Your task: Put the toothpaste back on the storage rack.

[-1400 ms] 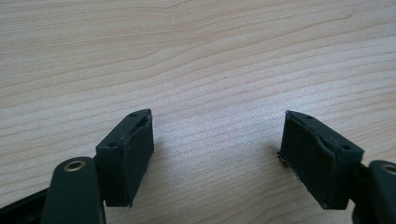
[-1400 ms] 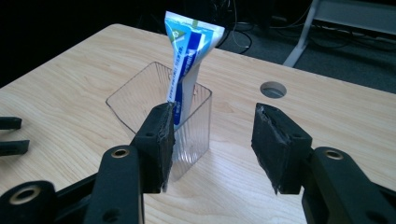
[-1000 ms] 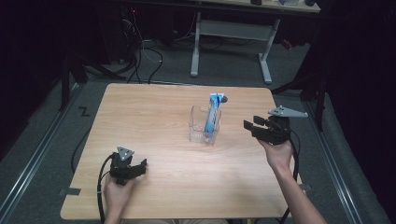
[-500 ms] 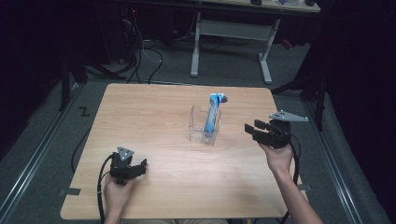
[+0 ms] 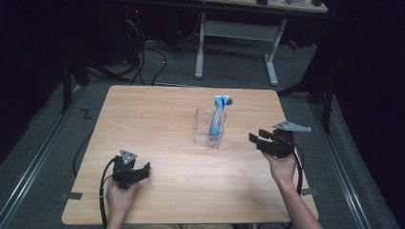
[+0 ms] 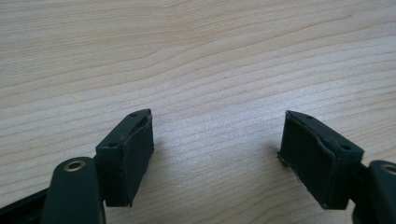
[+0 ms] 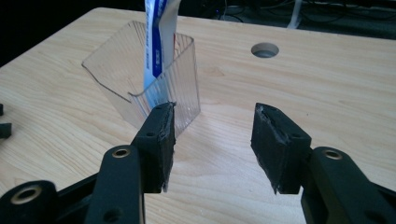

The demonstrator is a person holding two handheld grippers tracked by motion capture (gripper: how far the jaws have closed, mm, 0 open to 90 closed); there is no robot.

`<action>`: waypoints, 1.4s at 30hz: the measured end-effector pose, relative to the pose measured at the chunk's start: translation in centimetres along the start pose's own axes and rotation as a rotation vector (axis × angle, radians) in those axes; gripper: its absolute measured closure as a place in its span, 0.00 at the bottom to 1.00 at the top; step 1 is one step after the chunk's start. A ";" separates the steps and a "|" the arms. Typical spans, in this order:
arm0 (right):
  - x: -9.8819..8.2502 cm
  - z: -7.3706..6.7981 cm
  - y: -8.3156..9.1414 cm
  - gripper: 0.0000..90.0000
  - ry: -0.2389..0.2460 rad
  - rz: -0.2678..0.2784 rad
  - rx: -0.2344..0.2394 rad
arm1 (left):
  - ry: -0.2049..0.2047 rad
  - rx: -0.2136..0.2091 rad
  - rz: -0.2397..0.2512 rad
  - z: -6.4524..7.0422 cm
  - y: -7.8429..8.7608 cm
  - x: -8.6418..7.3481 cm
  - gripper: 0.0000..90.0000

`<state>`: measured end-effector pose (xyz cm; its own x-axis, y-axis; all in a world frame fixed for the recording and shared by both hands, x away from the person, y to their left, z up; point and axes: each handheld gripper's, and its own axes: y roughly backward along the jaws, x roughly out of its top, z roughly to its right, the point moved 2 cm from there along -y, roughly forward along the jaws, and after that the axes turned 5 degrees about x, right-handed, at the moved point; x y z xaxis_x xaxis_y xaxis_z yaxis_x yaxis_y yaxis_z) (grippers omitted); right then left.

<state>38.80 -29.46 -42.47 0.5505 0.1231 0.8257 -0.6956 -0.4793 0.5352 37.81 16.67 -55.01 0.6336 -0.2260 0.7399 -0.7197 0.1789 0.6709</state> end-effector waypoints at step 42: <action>-5.5 1.1 -3.3 0.55 -0.034 -0.094 -0.063 | 0.000 0.001 0.000 0.0 0.0 0.0 0.29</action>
<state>38.58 -29.56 -48.94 0.6291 0.1353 0.7654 -0.6672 -0.4112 0.6211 37.81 16.66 -55.01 0.6335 -0.2260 0.7400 -0.7199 0.1784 0.6707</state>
